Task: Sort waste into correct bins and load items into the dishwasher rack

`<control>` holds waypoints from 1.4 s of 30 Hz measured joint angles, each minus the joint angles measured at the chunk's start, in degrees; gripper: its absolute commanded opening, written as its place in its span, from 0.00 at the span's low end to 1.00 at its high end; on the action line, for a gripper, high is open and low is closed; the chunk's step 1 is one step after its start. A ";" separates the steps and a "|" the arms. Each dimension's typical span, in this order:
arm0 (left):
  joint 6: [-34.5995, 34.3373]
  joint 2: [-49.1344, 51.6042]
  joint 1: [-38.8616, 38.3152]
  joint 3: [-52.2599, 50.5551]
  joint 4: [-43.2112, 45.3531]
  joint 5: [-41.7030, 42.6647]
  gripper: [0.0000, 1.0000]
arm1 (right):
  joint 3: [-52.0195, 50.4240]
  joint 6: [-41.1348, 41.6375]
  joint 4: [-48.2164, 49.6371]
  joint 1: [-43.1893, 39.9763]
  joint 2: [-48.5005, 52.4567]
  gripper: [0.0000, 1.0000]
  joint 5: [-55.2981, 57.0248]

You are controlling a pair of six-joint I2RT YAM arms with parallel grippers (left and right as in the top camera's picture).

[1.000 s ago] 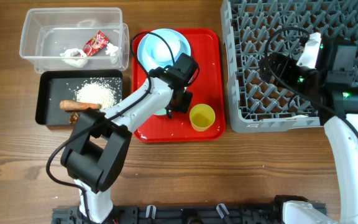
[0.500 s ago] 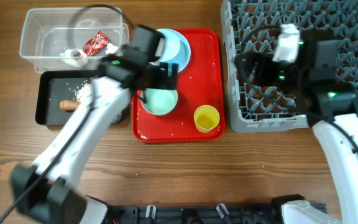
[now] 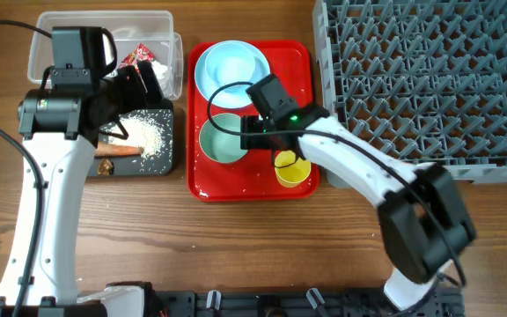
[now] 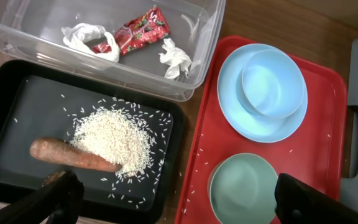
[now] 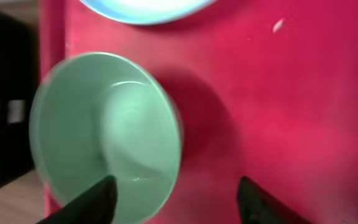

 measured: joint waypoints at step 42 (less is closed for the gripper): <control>0.00 0.46 0.00 0.00 1.33 0.02 1.00 | 1.20 -69.57 80.19 -26.84 10.54 0.04 57.55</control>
